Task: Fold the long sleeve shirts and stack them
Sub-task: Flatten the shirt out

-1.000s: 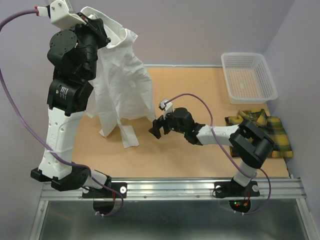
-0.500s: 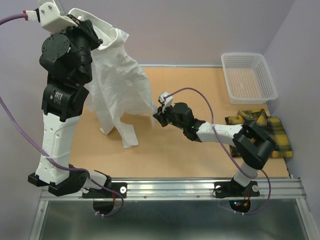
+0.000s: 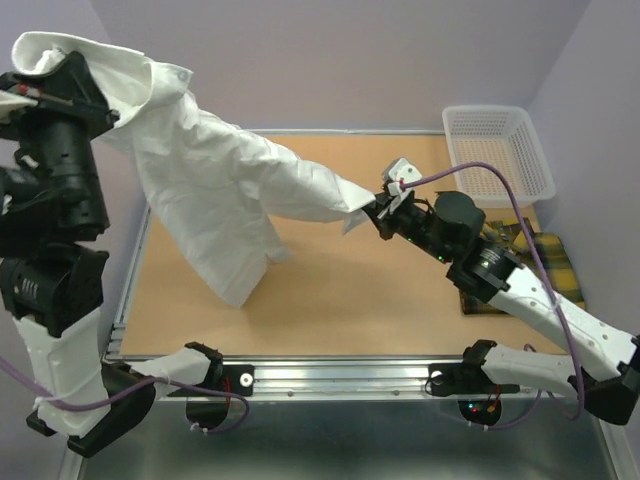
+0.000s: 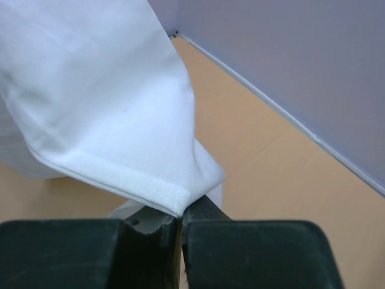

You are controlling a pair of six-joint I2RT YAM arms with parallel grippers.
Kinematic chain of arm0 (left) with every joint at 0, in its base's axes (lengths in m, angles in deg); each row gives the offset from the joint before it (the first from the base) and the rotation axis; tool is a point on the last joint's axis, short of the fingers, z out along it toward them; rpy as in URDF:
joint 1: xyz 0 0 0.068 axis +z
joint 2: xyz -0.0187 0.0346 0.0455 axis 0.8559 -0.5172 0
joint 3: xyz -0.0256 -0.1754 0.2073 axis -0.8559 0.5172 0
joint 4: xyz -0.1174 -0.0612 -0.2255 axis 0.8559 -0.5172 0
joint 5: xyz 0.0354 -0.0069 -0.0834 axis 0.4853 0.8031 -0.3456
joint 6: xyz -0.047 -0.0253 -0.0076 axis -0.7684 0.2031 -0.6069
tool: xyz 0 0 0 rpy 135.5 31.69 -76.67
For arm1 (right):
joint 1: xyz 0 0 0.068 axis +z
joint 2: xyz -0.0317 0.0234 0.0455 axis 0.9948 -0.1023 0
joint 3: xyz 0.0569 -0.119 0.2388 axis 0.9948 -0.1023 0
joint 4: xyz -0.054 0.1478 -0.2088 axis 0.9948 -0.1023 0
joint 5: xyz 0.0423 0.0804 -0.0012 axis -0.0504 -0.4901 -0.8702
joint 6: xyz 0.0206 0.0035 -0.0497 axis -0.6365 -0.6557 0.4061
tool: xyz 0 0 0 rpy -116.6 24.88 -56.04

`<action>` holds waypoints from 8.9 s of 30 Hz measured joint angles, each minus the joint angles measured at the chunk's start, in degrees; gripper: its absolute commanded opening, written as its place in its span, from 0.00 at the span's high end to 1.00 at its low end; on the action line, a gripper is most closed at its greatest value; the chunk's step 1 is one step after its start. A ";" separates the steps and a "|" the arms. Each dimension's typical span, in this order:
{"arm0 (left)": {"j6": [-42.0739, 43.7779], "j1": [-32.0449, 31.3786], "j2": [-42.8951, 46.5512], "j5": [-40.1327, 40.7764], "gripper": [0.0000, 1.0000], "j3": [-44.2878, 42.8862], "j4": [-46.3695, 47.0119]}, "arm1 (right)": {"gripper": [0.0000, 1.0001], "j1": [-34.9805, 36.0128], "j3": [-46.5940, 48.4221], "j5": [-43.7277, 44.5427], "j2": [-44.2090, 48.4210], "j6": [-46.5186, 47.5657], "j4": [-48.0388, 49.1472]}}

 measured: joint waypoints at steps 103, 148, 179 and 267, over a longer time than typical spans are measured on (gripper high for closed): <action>-19.45 24.85 -18.95 -37.29 0.45 82.16 15.98 | 0.99 1.84 9.79 -25.90 -46.14 -32.46 -10.27; -21.97 17.05 -4.74 -42.97 0.25 84.26 3.91 | 0.24 -23.54 33.53 7.93 -46.58 -17.38 -5.84; -18.80 26.77 -46.12 -33.51 0.57 48.06 8.57 | 0.39 1.49 0.22 -9.18 -39.54 -19.91 -14.05; -18.93 13.27 -36.02 -36.24 1.00 52.87 11.34 | 0.16 -15.43 -7.93 -7.43 -29.31 -33.16 -15.47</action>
